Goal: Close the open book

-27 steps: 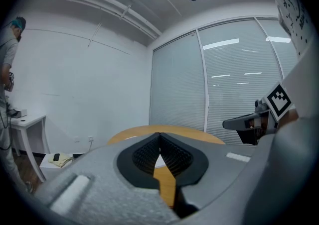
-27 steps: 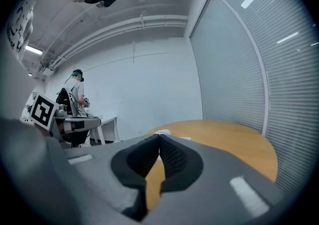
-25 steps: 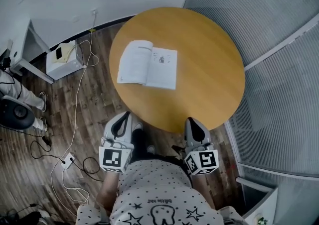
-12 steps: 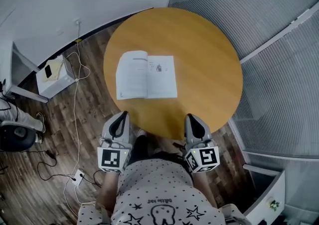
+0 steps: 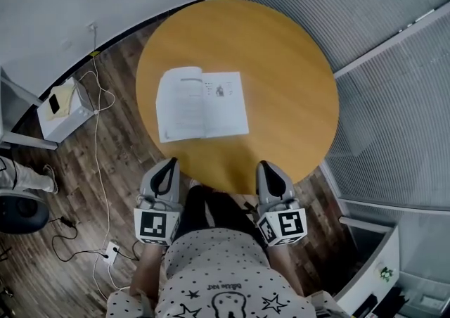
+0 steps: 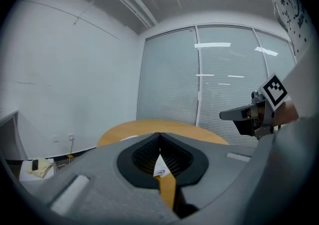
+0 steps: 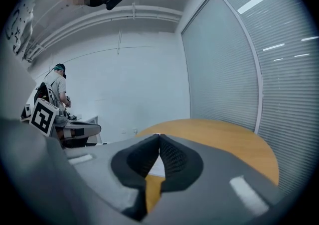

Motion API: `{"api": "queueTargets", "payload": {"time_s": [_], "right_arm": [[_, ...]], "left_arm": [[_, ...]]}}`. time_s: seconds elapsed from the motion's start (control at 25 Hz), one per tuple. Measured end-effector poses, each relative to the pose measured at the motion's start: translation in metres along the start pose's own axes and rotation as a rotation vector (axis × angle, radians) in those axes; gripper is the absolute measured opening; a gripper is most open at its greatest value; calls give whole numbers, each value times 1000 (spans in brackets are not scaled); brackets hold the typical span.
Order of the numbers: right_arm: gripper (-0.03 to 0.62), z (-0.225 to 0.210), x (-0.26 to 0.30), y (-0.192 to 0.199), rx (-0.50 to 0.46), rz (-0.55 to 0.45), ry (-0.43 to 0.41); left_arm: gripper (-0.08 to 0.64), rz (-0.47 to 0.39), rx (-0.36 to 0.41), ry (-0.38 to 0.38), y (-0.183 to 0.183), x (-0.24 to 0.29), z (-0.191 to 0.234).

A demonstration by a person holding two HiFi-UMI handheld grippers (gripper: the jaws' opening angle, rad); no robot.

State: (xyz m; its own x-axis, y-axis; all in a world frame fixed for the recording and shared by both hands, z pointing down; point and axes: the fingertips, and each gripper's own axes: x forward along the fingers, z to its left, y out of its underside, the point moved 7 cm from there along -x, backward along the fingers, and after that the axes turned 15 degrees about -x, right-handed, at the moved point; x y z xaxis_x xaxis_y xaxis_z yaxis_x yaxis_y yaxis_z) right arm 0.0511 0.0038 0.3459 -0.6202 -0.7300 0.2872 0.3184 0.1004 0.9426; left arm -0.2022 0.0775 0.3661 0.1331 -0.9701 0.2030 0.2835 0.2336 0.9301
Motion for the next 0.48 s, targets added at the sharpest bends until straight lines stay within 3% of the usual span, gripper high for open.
{"api": "queueTargets", "payload": {"time_s": [0.24,0.48], "right_arm": [[5,-2,6,-2,-2,-8,-23],[5,-7,14,6,16,-29,-88]], "left_arm": [[9,46,-56,-13,15,-2,-4],[9,64,-79,-78,20,-3,-12]]}}
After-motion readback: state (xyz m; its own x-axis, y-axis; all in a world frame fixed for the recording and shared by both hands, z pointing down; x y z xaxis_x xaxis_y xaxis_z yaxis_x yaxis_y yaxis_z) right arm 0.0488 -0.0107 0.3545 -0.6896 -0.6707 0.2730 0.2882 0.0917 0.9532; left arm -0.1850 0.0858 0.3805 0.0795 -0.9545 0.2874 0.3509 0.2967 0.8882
